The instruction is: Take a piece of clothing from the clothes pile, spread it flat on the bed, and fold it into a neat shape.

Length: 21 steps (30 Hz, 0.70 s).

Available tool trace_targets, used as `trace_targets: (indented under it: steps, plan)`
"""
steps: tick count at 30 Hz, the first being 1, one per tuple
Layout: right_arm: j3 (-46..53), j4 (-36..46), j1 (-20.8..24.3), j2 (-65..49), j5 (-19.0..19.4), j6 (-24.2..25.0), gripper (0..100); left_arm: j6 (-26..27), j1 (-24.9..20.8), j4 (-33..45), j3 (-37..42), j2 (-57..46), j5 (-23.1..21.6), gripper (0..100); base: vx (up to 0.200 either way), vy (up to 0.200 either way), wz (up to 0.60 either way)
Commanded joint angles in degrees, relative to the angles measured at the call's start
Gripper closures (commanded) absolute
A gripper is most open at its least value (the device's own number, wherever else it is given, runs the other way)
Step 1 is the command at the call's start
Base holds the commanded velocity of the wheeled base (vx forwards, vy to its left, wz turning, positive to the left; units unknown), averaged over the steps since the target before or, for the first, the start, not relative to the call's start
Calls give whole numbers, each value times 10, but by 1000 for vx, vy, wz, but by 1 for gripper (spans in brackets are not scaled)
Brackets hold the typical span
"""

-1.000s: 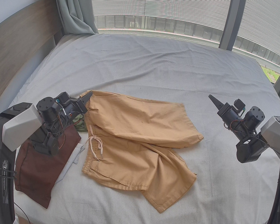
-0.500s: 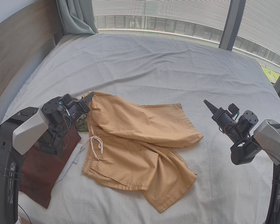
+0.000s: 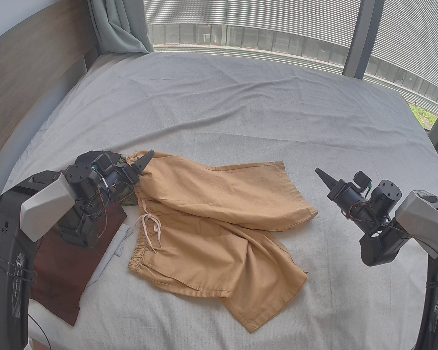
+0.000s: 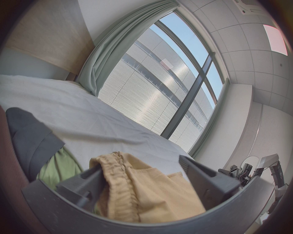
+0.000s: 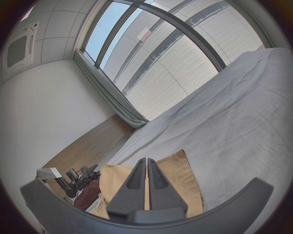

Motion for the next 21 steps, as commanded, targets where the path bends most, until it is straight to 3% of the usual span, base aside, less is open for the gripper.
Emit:
trace_targets:
  steps: [1, 9, 10, 13, 21]
  plan:
    - [83, -1, 2, -41, 5, -34, 100, 2, 4, -1, 97, -54, -10, 0, 0, 0, 0]
    - [201, -1, 6, -91, 11, -74, 100, 12, 11, -1, 276, -177, -67, 0, 0, 0, 0]
    - [242, -1, 10, -113, 11, -79, 100, 25, 11, -1, 329, -215, -87, 0, 0, 0, 0]
    - [297, -1, 20, -145, 10, -81, 100, 44, 11, -1, 388, -268, -108, 0, 0, 0, 0]
    - [397, -1, 41, -206, 10, -81, 100, 48, 14, 0, 453, -334, -131, 0, 0, 0, 0]
